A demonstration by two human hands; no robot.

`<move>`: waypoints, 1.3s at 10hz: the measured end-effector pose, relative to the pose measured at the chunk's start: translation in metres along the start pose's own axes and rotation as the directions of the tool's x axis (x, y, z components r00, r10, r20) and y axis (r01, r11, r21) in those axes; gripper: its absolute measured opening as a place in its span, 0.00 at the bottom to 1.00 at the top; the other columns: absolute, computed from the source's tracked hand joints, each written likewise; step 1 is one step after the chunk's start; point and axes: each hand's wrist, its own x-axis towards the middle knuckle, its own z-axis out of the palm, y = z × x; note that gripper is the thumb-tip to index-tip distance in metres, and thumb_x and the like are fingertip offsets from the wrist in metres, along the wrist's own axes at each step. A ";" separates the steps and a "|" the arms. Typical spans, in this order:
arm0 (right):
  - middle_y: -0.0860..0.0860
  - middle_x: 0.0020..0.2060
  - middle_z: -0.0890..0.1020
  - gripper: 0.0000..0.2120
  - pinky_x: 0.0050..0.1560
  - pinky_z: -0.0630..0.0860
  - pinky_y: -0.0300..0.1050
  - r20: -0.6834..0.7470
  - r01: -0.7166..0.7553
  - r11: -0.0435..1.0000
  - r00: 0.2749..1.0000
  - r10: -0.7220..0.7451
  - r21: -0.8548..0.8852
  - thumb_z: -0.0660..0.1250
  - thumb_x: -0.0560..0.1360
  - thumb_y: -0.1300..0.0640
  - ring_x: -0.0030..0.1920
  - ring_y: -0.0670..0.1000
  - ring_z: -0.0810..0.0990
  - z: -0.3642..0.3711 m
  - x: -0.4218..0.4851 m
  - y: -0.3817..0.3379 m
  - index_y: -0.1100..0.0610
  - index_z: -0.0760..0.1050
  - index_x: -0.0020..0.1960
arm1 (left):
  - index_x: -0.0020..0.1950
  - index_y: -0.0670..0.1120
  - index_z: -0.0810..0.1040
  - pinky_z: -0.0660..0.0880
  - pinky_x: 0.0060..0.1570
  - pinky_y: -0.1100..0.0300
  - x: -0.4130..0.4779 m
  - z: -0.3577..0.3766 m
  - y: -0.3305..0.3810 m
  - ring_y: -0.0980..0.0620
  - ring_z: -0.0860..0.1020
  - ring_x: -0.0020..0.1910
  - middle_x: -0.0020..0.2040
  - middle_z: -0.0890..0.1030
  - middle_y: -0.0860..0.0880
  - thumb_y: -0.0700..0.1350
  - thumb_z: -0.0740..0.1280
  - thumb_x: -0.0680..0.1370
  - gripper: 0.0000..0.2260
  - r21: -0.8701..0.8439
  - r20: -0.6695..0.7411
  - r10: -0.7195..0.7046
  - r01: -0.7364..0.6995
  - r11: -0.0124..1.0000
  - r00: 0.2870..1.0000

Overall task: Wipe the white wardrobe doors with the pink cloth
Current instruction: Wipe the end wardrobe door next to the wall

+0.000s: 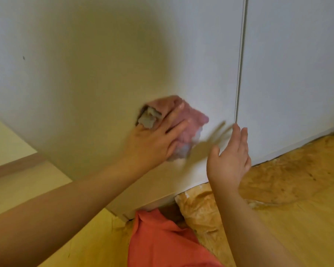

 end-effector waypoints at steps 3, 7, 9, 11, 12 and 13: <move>0.49 0.76 0.51 0.28 0.71 0.47 0.52 -0.003 -0.008 1.000 1.000 0.008 -0.025 0.57 0.79 0.54 0.75 0.49 0.52 -0.006 -0.004 0.008 0.48 0.50 0.76 | 0.73 0.54 0.63 0.69 0.54 0.53 -0.072 0.039 0.044 0.50 0.76 0.53 0.78 0.48 0.48 0.45 0.62 0.73 0.28 -0.038 0.269 0.183 -0.180 0.983 0.946; 0.49 0.76 0.52 0.28 0.71 0.49 0.53 -0.001 0.010 0.999 1.000 -0.010 -0.034 0.57 0.79 0.54 0.74 0.50 0.54 -0.013 -0.006 0.015 0.47 0.50 0.76 | 0.69 0.53 0.72 0.67 0.62 0.46 0.013 0.043 0.059 0.43 0.66 0.66 0.72 0.65 0.47 0.52 0.71 0.69 0.29 -0.002 0.152 0.090 -0.091 0.996 0.984; 0.50 0.76 0.52 0.28 0.71 0.49 0.54 -0.048 -0.029 0.998 0.999 0.026 -0.060 0.56 0.79 0.54 0.74 0.51 0.53 -0.029 0.007 0.032 0.48 0.49 0.76 | 0.64 0.51 0.77 0.76 0.47 0.56 -0.038 0.047 0.066 0.51 0.81 0.51 0.69 0.72 0.53 0.43 0.64 0.70 0.22 -0.188 0.323 0.230 -0.176 0.966 0.918; 0.50 0.76 0.53 0.28 0.71 0.49 0.52 -0.007 -0.062 0.994 0.998 0.061 -0.087 0.57 0.79 0.54 0.74 0.51 0.54 -0.029 -0.001 0.041 0.48 0.50 0.76 | 0.76 0.54 0.61 0.66 0.65 0.53 0.039 0.068 0.115 0.48 0.69 0.68 0.75 0.64 0.52 0.47 0.60 0.79 0.25 -0.146 0.413 0.309 -0.272 0.951 0.857; 0.49 0.76 0.52 0.28 0.71 0.49 0.52 0.013 -0.091 0.990 0.996 0.093 -0.109 0.56 0.80 0.53 0.75 0.50 0.52 -0.026 0.000 0.051 0.47 0.49 0.76 | 0.76 0.44 0.55 0.52 0.72 0.47 0.026 0.094 0.150 0.44 0.57 0.73 0.77 0.53 0.45 0.48 0.53 0.83 0.22 -0.125 0.813 0.364 -0.475 0.871 0.455; 0.48 0.76 0.50 0.28 0.71 0.48 0.51 0.068 -0.100 0.982 0.991 0.112 -0.158 0.55 0.80 0.53 0.75 0.49 0.51 -0.017 -0.006 0.061 0.46 0.47 0.76 | 0.77 0.42 0.47 0.42 0.73 0.57 -0.018 0.092 0.152 0.46 0.48 0.76 0.78 0.46 0.45 0.46 0.46 0.84 0.22 -0.212 0.893 0.327 -0.353 0.911 0.309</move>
